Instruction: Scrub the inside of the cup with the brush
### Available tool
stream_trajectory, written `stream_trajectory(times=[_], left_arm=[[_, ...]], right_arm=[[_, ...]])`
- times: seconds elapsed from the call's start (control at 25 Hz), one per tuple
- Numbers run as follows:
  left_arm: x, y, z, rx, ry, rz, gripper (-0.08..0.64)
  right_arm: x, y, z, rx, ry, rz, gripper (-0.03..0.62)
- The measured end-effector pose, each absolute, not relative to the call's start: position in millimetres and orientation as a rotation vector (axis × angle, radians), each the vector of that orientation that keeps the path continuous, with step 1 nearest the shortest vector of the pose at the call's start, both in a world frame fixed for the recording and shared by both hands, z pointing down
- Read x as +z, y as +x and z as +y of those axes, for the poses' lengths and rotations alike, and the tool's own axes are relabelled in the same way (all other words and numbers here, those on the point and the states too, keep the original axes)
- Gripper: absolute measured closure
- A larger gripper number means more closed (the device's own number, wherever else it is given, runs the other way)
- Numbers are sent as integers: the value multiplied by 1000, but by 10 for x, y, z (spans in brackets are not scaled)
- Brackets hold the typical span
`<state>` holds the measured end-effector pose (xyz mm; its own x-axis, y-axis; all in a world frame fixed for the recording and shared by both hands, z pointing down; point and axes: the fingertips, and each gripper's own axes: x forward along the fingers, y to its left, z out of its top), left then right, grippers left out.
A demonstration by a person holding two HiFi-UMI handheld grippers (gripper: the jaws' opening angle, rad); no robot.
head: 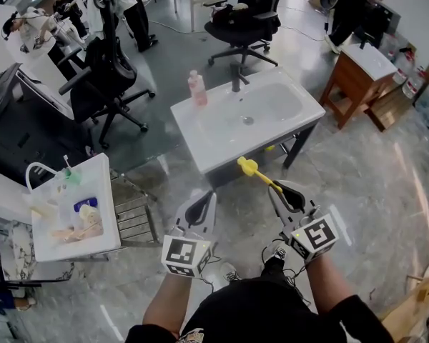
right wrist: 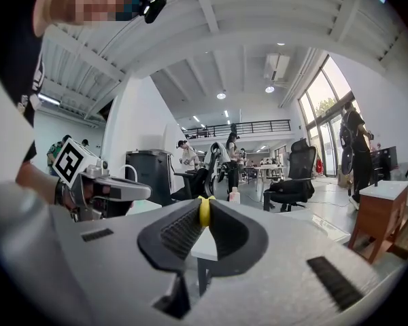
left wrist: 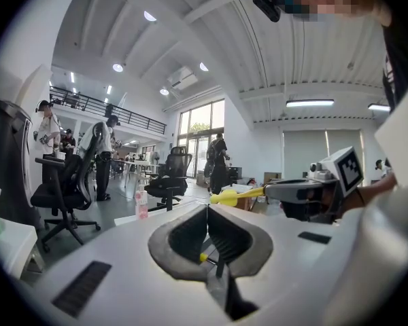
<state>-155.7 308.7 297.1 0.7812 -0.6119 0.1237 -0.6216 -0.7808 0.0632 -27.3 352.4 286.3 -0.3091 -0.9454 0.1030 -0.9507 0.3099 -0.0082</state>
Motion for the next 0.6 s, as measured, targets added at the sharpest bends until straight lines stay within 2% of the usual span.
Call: stream_trajectory(times=[0.6], left_arm=[[2988,-1615,3093,144,2859,-1004,554]], right_arm=[[2822,-299,3517,105,1804,-2431,554]])
